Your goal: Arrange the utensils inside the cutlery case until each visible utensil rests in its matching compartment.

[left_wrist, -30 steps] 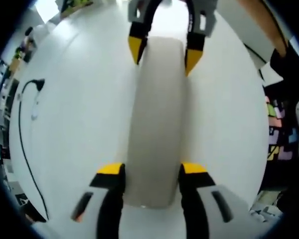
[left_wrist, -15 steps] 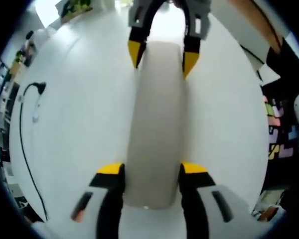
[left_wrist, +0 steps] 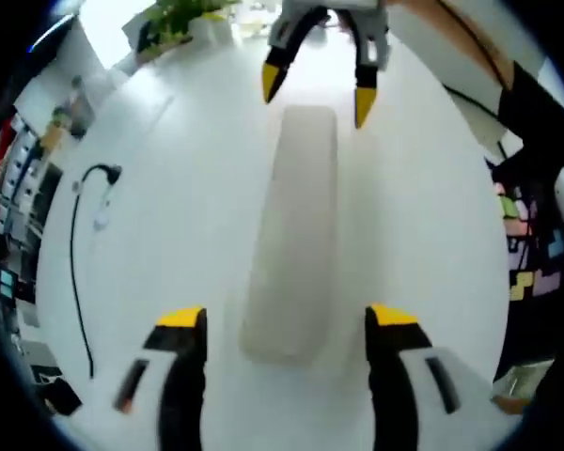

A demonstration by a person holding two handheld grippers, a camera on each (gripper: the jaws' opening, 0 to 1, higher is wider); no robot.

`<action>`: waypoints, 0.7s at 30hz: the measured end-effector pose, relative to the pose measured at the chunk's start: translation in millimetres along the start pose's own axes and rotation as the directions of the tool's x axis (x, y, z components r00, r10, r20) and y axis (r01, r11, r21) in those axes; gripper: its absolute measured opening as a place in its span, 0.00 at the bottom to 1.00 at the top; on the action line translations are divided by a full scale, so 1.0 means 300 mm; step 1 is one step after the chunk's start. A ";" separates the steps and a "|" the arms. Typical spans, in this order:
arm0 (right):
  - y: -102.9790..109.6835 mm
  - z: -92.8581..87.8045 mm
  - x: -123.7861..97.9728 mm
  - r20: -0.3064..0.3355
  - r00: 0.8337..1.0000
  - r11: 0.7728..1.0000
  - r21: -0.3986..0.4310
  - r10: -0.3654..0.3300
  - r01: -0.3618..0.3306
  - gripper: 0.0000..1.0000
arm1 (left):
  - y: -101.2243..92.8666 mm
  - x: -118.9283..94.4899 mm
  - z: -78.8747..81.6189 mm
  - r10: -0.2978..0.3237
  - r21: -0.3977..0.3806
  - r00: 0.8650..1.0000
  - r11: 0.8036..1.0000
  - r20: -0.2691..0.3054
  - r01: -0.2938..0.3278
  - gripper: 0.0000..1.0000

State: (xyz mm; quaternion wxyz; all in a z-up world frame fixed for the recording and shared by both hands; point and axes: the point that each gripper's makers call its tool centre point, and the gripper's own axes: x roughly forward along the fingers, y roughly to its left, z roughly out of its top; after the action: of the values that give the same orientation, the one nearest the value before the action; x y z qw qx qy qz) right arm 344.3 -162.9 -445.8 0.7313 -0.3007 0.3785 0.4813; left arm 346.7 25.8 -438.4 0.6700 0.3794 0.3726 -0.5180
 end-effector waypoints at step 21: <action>0.121 -0.082 -0.173 0.448 0.805 0.884 0.427 -0.389 0.190 0.64 | -0.046 -0.272 -0.203 0.549 -0.587 0.698 0.777 0.460 -0.225 0.64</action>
State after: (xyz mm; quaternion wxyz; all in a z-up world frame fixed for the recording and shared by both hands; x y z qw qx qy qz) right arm 290.8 -194.5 -417.8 0.9141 -0.0741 0.1967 0.3468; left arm 311.4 111.6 -393.7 0.9224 0.0820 0.1623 -0.3408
